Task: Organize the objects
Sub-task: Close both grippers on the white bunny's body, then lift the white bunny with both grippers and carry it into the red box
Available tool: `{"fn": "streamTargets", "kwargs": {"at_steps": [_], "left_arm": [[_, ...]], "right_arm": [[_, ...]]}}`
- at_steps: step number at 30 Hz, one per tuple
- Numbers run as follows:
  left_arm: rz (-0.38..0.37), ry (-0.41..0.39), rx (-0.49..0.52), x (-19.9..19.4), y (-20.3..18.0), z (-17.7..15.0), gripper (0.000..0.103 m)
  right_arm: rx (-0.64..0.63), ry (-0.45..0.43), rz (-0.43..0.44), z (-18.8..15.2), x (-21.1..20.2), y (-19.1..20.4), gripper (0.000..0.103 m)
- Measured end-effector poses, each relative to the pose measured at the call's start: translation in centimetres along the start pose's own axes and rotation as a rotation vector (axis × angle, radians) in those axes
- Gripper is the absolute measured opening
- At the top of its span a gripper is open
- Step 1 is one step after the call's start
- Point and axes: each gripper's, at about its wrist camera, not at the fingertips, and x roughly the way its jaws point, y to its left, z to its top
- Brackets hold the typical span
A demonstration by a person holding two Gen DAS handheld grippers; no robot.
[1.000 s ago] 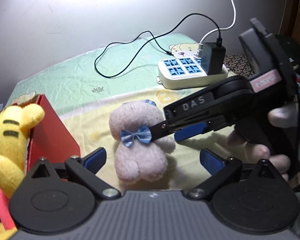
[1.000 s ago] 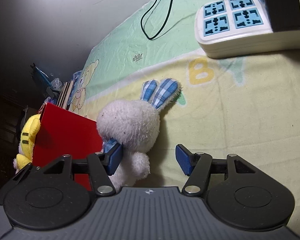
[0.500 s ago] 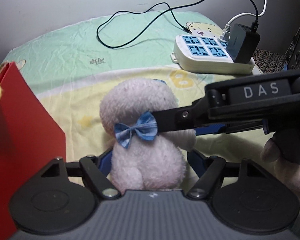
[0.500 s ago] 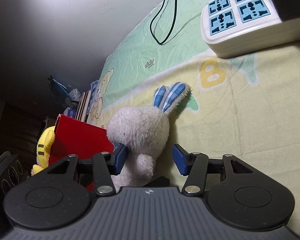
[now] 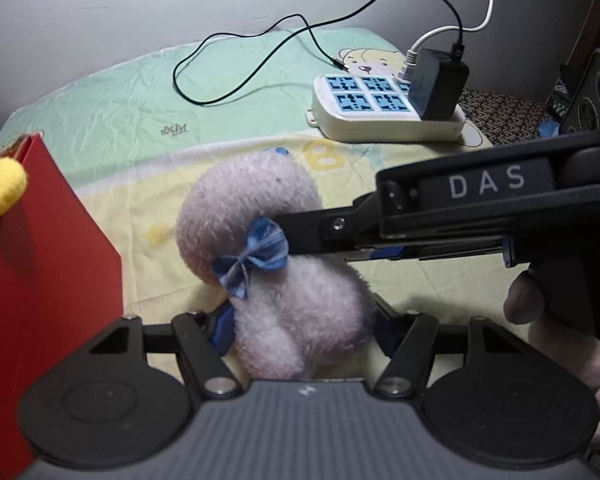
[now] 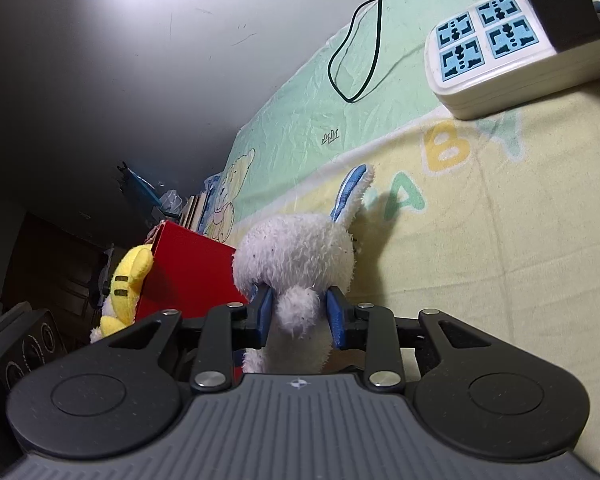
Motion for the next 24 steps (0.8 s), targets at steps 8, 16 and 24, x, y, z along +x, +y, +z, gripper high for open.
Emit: {"fn": "streamTargets", "kwargs": {"at_steps": [8, 16, 24], "left_arm": [[-0.046, -0.051, 0.052, -4.8, -1.9, -2.6, 0.067], [-0.079, -0.163, 0.098, -10.3, -1.8, -4.0, 0.067], [-0.044, -0.306, 0.125, -16.1, 1.2, -4.9, 0.067]], "right_arm": [[-0.078, -0.070, -0.029, -3.6, -3.8, 3.6, 0.032], [-0.161, -0.186, -0.024, -6.4, -6.2, 8.4, 0.032], [-0.256, -0.277, 0.034, -7.4, -6.2, 14.5, 0.032]]}}
